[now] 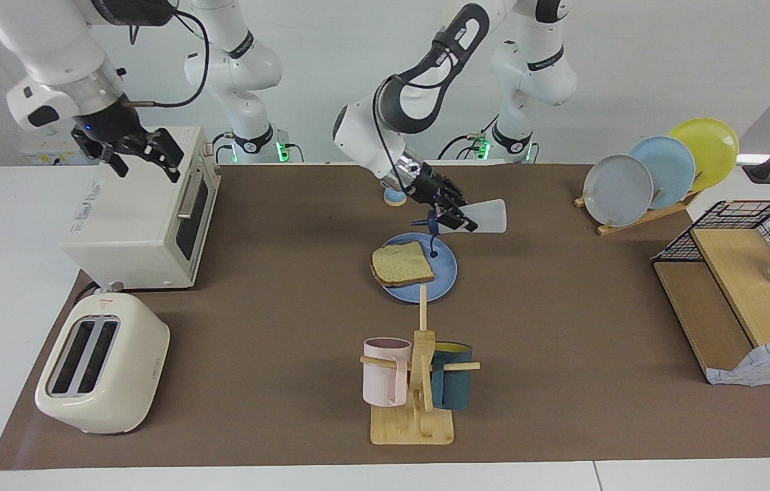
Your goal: Put bread on plate and add seasoning
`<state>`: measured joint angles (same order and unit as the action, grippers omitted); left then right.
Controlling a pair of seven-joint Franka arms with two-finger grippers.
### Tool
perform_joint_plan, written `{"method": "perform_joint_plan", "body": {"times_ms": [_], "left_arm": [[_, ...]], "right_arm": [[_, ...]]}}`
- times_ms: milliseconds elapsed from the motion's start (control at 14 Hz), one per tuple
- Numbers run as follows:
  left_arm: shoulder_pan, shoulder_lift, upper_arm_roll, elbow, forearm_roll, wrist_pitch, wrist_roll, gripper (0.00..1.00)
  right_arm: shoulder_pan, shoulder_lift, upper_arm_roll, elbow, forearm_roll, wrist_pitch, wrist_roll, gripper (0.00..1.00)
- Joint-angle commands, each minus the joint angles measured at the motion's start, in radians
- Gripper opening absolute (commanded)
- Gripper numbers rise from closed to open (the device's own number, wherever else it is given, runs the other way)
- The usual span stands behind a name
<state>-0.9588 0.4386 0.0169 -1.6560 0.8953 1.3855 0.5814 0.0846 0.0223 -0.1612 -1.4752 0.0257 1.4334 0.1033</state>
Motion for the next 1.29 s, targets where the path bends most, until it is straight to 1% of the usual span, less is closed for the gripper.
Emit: {"method": "perform_joint_plan", "body": {"times_ms": [0, 72, 143, 215, 358, 501, 573, 788, 860, 1003, 1218], "left_arm": [[-0.047, 0.172, 0.017, 0.099, 0.095, -0.149, 0.006, 0.0], [-0.047, 0.257, 0.017, 0.196, 0.124, -0.205, 0.006, 0.0], [-0.047, 0.294, 0.017, 0.231, 0.151, -0.244, 0.006, 0.0], [-0.047, 0.296, 0.014, 0.226, 0.212, -0.258, 0.006, 0.0], [-0.051, 0.293, 0.014, 0.156, 0.295, -0.263, 0.008, 0.0], [-0.08, 0.266, 0.012, 0.084, 0.359, -0.243, 0.009, 0.0], [-0.102, 0.261, 0.012, 0.079, 0.364, -0.232, 0.009, 0.0], [-0.178, 0.25, 0.009, 0.076, 0.352, -0.244, 0.015, 0.0], [-0.184, 0.249, 0.008, 0.075, 0.35, -0.252, 0.017, 0.0], [-0.163, 0.247, 0.009, 0.064, 0.35, -0.238, 0.017, 0.0], [-0.062, 0.244, 0.017, 0.004, 0.372, -0.18, 0.015, 0.0]], "right_arm": [[-0.012, -0.01, 0.011, -0.05, -0.017, 0.032, -0.019, 1.0], [-0.019, -0.013, 0.011, -0.06, -0.015, 0.041, -0.019, 1.0], [-0.022, -0.019, 0.011, -0.097, -0.009, 0.065, -0.019, 1.0], [-0.028, -0.027, 0.011, -0.105, -0.009, 0.073, -0.02, 1.0], [-0.034, -0.036, 0.011, -0.137, -0.007, 0.094, -0.024, 1.0], [-0.036, -0.029, 0.014, -0.108, -0.01, 0.058, -0.024, 1.0], [-0.036, -0.024, 0.014, -0.088, -0.01, 0.041, -0.024, 1.0], [-0.034, -0.025, 0.02, -0.088, -0.024, 0.036, -0.024, 1.0], [-0.034, -0.027, 0.022, -0.086, -0.024, 0.033, -0.024, 1.0], [-0.034, -0.031, 0.022, -0.094, -0.024, 0.028, -0.024, 1.0], [-0.034, -0.036, 0.014, -0.114, -0.023, 0.047, -0.025, 1.0]]}}
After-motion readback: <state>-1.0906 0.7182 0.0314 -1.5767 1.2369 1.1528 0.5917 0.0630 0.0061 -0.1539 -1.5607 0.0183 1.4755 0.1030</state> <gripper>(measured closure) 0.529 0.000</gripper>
